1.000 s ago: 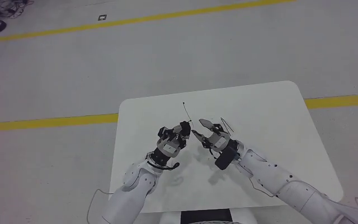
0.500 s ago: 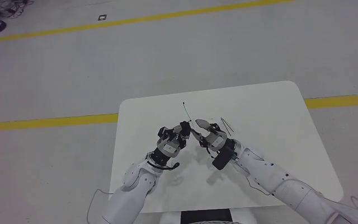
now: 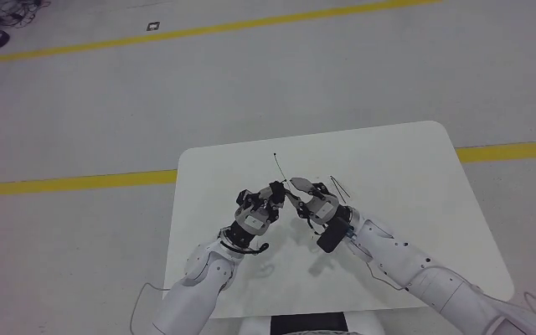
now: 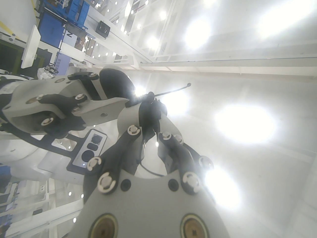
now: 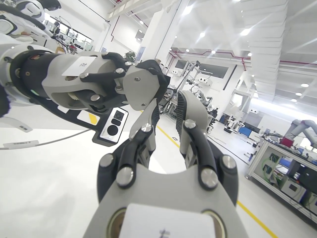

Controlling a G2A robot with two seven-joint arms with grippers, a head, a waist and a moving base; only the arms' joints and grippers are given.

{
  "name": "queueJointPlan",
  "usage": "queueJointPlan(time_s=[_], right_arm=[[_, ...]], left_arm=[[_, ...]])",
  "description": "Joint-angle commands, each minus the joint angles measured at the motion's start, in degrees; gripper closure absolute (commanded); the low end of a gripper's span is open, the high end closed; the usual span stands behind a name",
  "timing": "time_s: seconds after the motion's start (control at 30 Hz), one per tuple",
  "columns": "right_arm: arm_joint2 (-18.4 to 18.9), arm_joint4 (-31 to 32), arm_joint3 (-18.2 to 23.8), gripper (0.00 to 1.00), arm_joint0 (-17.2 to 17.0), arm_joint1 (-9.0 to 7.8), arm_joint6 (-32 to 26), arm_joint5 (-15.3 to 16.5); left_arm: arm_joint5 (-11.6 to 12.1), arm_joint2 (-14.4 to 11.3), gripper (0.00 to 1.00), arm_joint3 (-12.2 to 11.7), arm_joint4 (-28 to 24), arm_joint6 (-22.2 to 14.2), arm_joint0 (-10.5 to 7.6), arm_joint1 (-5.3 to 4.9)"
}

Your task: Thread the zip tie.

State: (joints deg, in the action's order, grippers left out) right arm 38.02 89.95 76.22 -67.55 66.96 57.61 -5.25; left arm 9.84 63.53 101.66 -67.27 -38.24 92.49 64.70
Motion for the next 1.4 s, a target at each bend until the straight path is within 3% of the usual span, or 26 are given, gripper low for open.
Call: queueJointPlan(time_s=[0.0,0.83,1.0,1.37], right_arm=[[0.0,0.0,0.0,0.85,0.1,0.03,0.0,-0.2],[0.2,0.0,-0.3,0.88,0.8,0.55,-1.2,-0.2],[0.1,0.0,-0.5,1.00,0.9,0.69,-1.5,-0.1],[0.3,0.0,-1.3,1.00,0.7,0.75,-1.6,-0.2]], left_arm=[[0.0,0.0,1.00,0.0,0.0,0.0,0.00,0.00],[0.0,0.0,1.00,0.0,0.0,0.0,0.00,0.00],[0.0,0.0,1.00,0.0,0.0,0.0,0.00,0.00],[0.0,0.0,1.00,0.0,0.0,0.0,0.00,0.00]])
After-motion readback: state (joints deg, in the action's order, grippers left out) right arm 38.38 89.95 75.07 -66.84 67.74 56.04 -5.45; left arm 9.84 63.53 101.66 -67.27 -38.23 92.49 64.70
